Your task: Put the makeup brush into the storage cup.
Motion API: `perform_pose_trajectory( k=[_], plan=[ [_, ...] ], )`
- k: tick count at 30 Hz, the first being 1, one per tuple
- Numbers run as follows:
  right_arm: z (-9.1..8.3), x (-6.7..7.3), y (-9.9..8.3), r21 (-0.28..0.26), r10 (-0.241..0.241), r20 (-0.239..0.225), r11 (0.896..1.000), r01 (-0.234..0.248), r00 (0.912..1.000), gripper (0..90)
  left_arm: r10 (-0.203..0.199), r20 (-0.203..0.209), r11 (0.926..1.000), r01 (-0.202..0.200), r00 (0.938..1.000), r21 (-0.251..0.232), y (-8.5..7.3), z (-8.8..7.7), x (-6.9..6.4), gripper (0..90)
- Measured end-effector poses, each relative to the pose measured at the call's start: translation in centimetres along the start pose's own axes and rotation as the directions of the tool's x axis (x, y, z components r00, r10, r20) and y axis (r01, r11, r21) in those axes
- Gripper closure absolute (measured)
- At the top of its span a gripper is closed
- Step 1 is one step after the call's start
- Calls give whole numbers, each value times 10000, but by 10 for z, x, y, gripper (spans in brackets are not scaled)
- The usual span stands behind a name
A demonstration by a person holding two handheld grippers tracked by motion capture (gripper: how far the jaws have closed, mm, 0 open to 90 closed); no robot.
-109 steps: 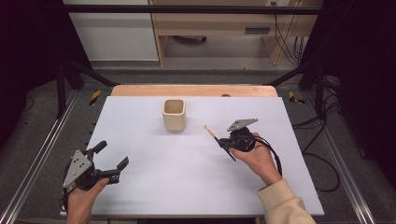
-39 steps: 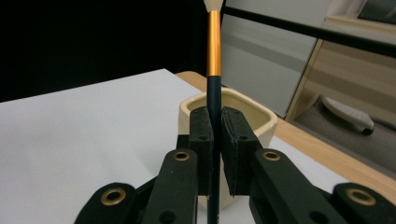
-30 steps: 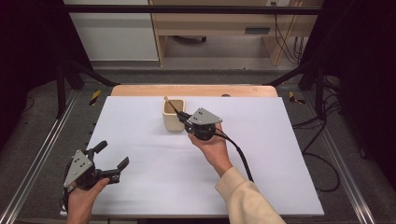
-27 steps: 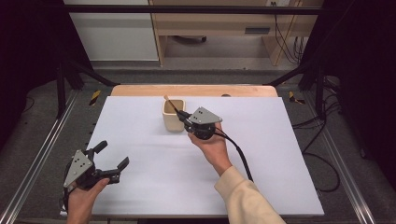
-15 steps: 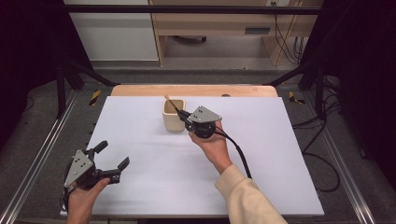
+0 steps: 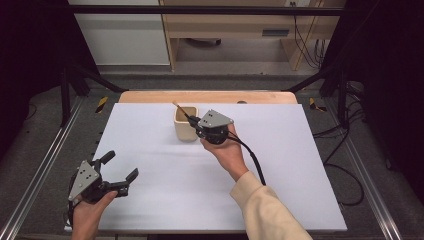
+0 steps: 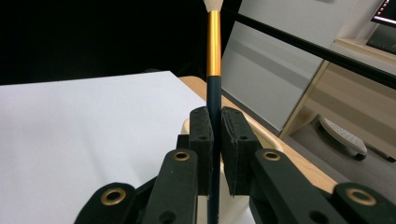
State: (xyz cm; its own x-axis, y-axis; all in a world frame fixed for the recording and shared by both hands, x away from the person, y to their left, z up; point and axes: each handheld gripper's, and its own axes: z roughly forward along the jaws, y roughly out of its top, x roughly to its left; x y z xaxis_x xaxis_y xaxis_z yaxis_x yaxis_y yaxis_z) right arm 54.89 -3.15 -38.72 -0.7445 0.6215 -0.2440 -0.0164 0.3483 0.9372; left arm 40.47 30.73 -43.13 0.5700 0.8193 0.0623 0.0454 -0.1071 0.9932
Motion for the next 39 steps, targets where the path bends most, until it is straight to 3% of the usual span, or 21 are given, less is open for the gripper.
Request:
perform_pose_trajectory(
  k=[20, 39],
  plan=[
    [9, -10, 17, 6, -126, -24, 9999, 126, 9999, 835, 21, 26, 10000, -21, 10000, 21, 0, 1, 0, 19],
    [34, -23, 25, -128, -145, -204, 9998, 143, 9997, 835, 31, 94, 10000, -31, 10000, 25, 0, 2, -1, 19]
  ],
)
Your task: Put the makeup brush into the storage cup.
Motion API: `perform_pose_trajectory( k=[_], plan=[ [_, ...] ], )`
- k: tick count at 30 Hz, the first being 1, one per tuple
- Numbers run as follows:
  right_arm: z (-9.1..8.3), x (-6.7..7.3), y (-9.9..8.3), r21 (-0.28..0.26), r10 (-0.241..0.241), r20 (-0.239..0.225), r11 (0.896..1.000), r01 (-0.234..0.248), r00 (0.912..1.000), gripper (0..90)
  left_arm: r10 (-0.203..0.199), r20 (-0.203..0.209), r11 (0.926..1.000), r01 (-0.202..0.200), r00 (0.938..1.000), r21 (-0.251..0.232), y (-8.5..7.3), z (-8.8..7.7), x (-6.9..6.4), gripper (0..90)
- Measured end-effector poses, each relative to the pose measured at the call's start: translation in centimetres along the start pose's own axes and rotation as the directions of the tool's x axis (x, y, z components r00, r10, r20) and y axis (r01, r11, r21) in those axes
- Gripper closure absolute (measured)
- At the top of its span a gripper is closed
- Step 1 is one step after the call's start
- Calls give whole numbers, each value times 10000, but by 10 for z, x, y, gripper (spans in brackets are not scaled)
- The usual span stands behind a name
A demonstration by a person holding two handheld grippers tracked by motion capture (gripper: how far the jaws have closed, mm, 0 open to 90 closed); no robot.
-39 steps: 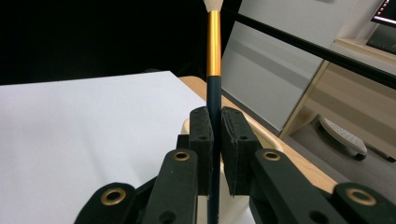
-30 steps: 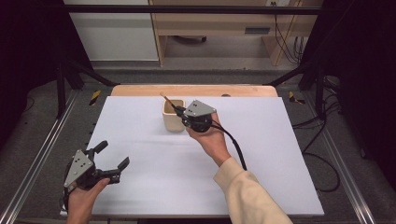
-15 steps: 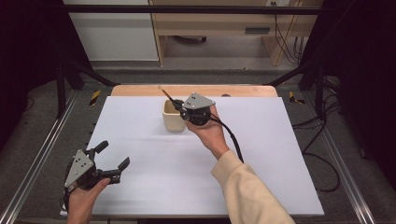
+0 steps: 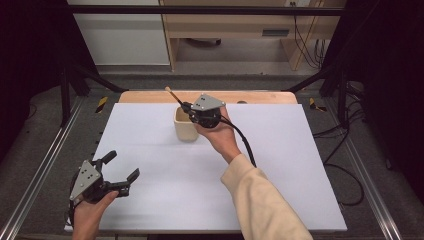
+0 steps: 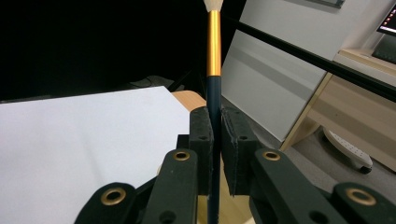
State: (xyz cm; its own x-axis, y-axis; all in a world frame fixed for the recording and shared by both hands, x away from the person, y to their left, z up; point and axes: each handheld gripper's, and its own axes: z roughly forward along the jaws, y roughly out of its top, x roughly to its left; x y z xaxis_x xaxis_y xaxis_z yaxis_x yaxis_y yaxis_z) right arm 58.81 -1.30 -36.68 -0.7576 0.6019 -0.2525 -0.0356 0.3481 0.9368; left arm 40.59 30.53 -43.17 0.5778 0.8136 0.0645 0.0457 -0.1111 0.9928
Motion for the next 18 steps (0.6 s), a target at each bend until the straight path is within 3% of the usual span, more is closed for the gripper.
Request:
perform_pose_trajectory(
  k=[6, 18],
  plan=[
    [3, 0, 4, 313, -200, -42, 9993, 201, 9998, 836, -3, -9, 10000, 3, 10000, 0, 0, 0, 0, 19],
    [9, 2, 5, 330, -277, -147, 9991, 281, 9995, 836, -29, 9, 10000, 29, 10000, -72, 0, 0, 1, 20]
  ],
)
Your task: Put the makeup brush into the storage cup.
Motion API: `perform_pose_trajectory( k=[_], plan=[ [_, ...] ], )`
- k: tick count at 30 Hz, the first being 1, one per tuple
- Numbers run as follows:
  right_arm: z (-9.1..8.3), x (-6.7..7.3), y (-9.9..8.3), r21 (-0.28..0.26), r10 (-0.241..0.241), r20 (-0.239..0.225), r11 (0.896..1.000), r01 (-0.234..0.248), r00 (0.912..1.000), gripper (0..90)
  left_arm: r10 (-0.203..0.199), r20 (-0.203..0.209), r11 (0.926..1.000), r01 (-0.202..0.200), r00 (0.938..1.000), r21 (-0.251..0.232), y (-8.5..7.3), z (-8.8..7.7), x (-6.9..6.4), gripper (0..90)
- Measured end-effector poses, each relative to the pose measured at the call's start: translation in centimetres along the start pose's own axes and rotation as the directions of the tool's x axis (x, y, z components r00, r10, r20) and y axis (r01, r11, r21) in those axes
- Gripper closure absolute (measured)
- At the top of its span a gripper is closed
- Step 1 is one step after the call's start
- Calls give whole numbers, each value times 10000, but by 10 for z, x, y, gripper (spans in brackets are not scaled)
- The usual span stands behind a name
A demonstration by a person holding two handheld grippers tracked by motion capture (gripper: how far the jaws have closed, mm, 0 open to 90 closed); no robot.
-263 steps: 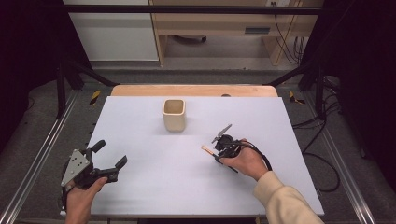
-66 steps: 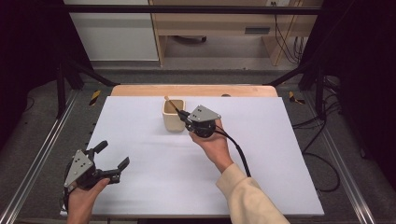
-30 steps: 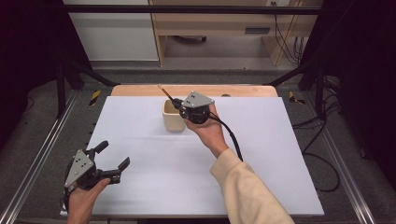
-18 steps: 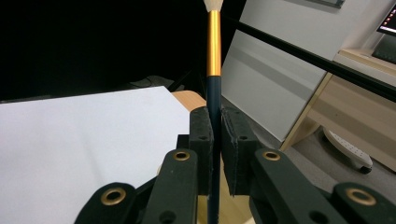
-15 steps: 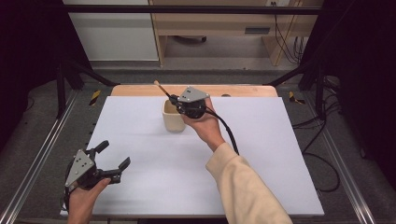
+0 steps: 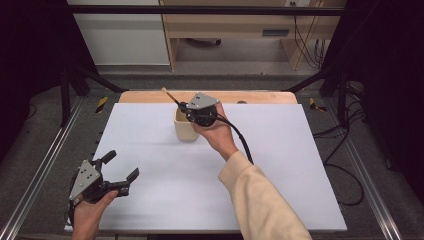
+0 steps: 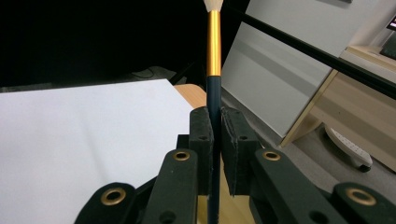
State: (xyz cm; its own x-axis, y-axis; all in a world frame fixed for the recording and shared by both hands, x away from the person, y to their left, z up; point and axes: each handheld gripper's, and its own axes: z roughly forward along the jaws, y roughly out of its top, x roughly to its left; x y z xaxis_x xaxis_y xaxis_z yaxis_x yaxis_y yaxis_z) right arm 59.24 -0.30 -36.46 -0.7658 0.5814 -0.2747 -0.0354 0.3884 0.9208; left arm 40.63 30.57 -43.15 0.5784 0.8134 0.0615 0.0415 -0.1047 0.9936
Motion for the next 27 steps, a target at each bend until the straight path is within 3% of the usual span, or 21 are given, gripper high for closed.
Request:
perform_pose_trajectory(
  k=[15, 19, 27],
  plan=[
    [8, 3, 8, -298, -62, -2, 9995, 62, 10000, 835, 507, -98, 9986, -508, 9987, -147, 1, 2, 3, 20],
    [10, 2, 7, -314, -20, 9, 9995, 20, 10000, 836, 84, 14, 10000, -84, 10000, 20, 0, 1, 0, 21],
    [20, -2, -1, -285, 99, 75, 9995, -97, 9999, 835, -11, 94, 10000, 10, 10000, 57, 0, 1, -1, 21]
  ],
)
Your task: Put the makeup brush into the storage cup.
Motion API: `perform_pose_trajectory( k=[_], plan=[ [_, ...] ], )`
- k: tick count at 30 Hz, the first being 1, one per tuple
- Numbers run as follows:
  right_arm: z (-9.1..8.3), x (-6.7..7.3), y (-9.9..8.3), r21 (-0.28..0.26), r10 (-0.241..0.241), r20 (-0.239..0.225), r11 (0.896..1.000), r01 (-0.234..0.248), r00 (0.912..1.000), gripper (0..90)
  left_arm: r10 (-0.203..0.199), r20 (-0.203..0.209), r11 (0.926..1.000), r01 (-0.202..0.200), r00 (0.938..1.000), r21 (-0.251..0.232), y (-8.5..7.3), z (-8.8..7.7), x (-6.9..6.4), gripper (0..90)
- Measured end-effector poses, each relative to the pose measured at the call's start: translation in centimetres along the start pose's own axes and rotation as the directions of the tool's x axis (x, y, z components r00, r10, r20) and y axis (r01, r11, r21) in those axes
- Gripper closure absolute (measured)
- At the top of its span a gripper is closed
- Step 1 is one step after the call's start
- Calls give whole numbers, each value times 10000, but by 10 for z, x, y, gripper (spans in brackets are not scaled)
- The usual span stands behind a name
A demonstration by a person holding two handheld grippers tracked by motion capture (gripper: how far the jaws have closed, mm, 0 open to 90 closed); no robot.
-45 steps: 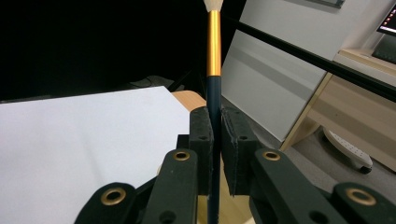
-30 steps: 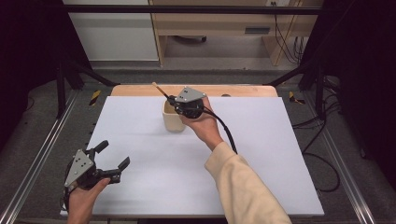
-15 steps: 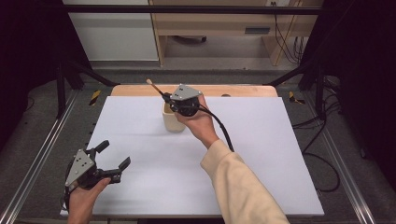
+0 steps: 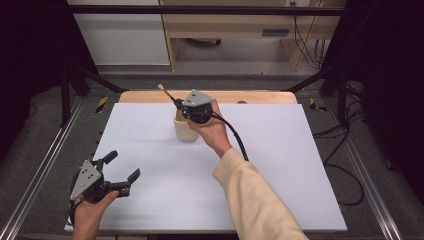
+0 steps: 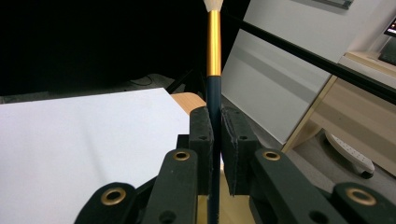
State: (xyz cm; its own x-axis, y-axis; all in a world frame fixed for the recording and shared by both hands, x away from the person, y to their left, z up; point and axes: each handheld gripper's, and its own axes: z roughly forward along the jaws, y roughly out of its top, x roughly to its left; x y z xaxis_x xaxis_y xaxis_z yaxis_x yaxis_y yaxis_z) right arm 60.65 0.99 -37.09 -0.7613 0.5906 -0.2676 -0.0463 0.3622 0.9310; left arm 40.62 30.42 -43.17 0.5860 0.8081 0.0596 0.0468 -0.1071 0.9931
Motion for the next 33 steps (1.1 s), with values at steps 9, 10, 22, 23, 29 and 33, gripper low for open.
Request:
perform_pose_trajectory(
  k=[9, 10, 22, 23, 29, 33],
  plan=[
    [6, 3, -8, 110, 15, -85, 9999, -14, 10000, 835, -48, 60, 10000, 48, 10000, 37, 0, 0, -1, 21],
    [7, 3, -8, 135, -12, -92, 9999, 13, 10000, 836, -32, 49, 10000, 31, 10000, 52, 0, 0, -1, 21],
    [2, 0, -9, 207, -73, -47, 9998, 74, 10000, 835, 50, 6, 10000, -50, 10000, 29, 0, 0, -1, 21],
    [2, 0, -9, 207, -73, -47, 9998, 74, 10000, 835, 55, 2, 10000, -55, 10000, 36, 0, 0, -1, 21],
    [3, 1, -10, 188, -25, -32, 9998, 26, 10000, 835, 34, -2, 10000, -34, 10000, 28, 0, 0, -1, 21],
    [2, 1, -10, 217, -68, -41, 9997, 68, 10000, 835, 34, -7, 10000, -34, 10000, 27, 0, 0, -1, 21]
  ],
)
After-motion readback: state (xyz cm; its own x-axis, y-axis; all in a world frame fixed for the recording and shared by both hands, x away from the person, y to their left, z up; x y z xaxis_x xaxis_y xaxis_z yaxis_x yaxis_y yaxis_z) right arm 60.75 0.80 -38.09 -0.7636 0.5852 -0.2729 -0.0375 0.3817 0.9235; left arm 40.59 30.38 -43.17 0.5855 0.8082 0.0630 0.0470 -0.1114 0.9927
